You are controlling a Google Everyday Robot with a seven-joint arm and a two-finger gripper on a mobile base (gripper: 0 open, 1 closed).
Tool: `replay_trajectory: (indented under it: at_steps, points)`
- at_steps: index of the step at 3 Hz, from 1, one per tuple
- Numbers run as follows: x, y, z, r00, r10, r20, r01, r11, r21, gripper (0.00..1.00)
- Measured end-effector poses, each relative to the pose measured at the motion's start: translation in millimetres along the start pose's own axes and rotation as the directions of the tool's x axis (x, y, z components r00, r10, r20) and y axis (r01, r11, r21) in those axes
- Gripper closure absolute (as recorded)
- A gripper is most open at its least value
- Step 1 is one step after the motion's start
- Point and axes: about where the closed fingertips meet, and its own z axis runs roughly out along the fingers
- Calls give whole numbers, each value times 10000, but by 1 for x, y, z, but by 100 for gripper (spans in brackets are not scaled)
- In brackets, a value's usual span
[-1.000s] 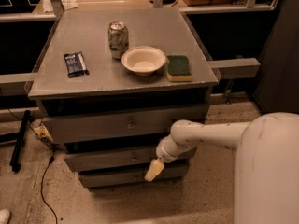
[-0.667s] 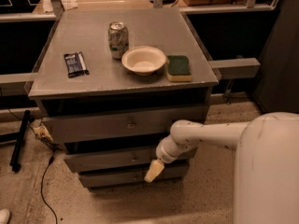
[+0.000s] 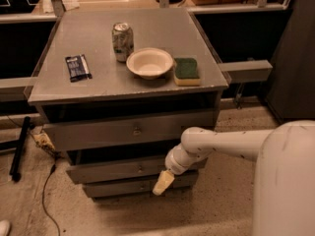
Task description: Open middle drawer
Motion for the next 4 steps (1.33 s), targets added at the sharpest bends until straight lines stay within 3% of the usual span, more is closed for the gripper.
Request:
replay_trajectory:
  at_steps: [1,2,3,4]
  points:
    - [28,44,-31,9988,454,-179,-463,9975,-538,0]
    - [60,92,-65,9915,1165,-583,-1224,9863,-1109,0]
    - [64,96,-68,9906,1202,-648,-1270,9852,-1148,0]
    - [51,84,-65,9937,1039,-417,-1081,9876,-1138,0]
